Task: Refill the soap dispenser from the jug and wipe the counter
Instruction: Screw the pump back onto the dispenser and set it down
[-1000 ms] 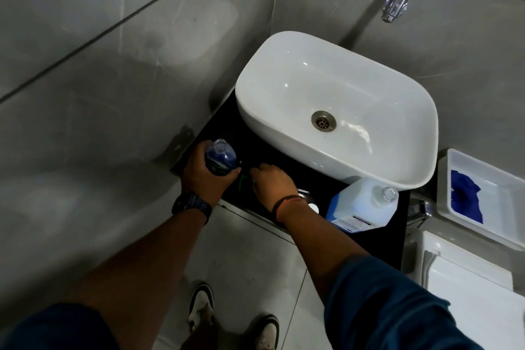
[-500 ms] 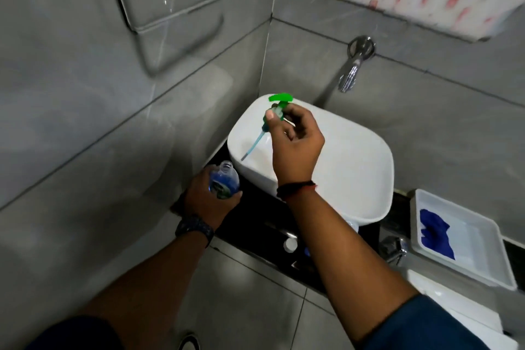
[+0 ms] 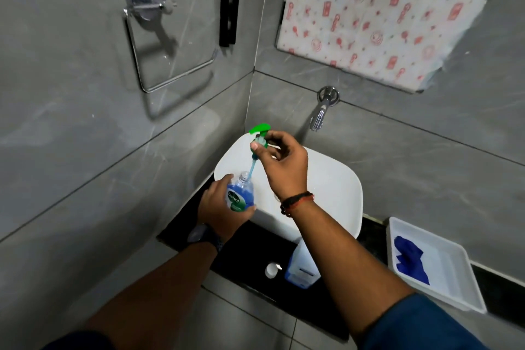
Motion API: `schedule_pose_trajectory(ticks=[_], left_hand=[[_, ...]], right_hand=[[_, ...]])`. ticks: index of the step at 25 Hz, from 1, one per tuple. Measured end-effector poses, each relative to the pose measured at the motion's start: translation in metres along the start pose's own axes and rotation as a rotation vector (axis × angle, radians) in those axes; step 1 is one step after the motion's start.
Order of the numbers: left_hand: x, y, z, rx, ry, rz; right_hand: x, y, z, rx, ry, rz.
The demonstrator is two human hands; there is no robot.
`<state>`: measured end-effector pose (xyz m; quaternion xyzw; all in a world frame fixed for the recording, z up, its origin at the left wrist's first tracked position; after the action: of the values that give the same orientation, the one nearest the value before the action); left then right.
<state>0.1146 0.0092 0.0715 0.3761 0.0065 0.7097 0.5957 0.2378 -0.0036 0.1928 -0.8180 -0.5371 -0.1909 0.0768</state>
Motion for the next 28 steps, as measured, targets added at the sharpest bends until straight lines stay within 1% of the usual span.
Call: schedule_pose_trajectory(ticks=[3, 7, 11, 15, 20, 25, 28], left_hand=[[0.002, 0.0, 0.015, -0.016, -0.035, 0.003], [0.008, 0.002, 0.034, -0.051, -0.037, 0.019], [0.014, 0.004, 0.05, -0.097, -0.041, -0.007], [0.018, 0.007, 0.06, -0.102, -0.047, -0.014], [0.02, 0.008, 0.064, -0.112, -0.013, -0.036], [0.024, 0.007, 0.063, -0.128, 0.023, -0.066], [0.026, 0.005, 0.062, -0.12, 0.04, -0.089]], right_hand=[[-0.003, 0.006, 0.007, -0.037, -0.029, -0.07], [-0.003, 0.018, 0.013, -0.031, -0.067, -0.091], [-0.004, 0.024, 0.01, -0.025, -0.045, -0.168], [-0.005, 0.03, 0.01, -0.034, -0.077, -0.153], [-0.005, 0.034, 0.01, -0.029, -0.098, -0.161], [0.003, 0.037, 0.008, 0.032, -0.135, -0.276], [0.005, 0.039, 0.006, 0.007, -0.116, -0.283]])
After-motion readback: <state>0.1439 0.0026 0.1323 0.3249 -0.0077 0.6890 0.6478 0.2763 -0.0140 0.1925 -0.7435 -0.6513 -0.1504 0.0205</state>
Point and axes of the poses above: each hand's wrist, its own x-axis towards the middle knuckle, its own y-axis out of the back of the hand, z = x × y, the point moved 3 cm from there along x, towards the middle knuckle, and after that the axes turned 4 degrees about -x, right-handed, at the moved point
